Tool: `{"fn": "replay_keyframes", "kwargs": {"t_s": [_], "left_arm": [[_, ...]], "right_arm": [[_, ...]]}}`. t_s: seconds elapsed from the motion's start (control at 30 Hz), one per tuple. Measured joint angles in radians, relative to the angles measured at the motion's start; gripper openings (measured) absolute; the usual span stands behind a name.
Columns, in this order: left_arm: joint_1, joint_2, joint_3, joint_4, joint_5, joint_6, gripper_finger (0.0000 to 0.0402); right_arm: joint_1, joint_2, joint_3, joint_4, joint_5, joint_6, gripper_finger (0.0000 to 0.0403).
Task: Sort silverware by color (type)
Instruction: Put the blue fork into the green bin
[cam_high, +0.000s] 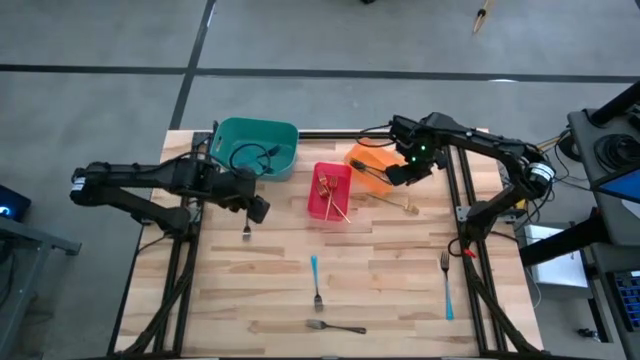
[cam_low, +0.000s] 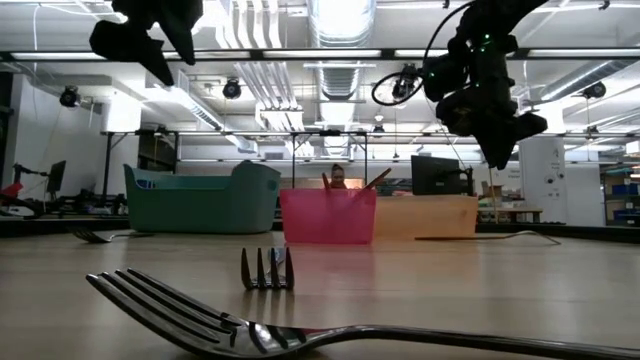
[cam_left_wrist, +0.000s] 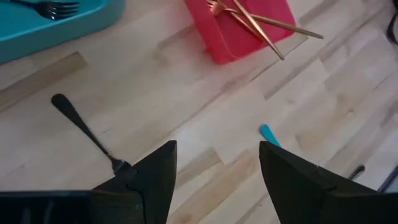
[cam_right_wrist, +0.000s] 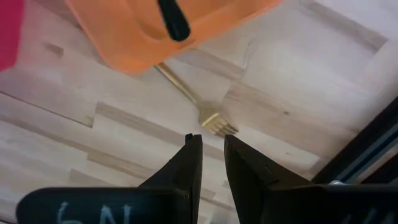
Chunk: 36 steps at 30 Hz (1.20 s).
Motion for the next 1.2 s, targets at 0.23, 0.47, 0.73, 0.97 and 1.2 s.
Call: {"fn": "replay_keyframes", "kwargs": {"t_s": [0.23, 0.47, 0.73, 0.97, 1.2], "left_arm": [[0.013, 0.0, -0.007, -0.015, 0.009, 0.035, 0.0207], [0.016, -0.001, -0.004, -0.012, -0.03, -0.094, 0.0207], [0.045, -0.001, -0.003, -0.001, -0.148, -0.137, 0.0207], [0.09, -0.01, -0.003, -0.007, -0.125, -0.023, 0.0207], [0.094, -0.022, -0.003, 0.012, -0.122, 0.355, 0.0207]], "right_arm": [[-0.004, -0.002, -0.053, 0.033, -0.003, -0.038, 0.0059], [-0.028, -0.003, -0.155, 0.059, -0.035, -0.092, 0.0099], [-0.03, -0.023, -0.217, 0.081, -0.039, -0.125, 0.0162], [-0.028, -0.103, -0.299, 0.145, -0.082, -0.092, 0.0189], [0.048, -0.218, -0.435, 0.355, -0.089, -0.092, 0.0191]]}}
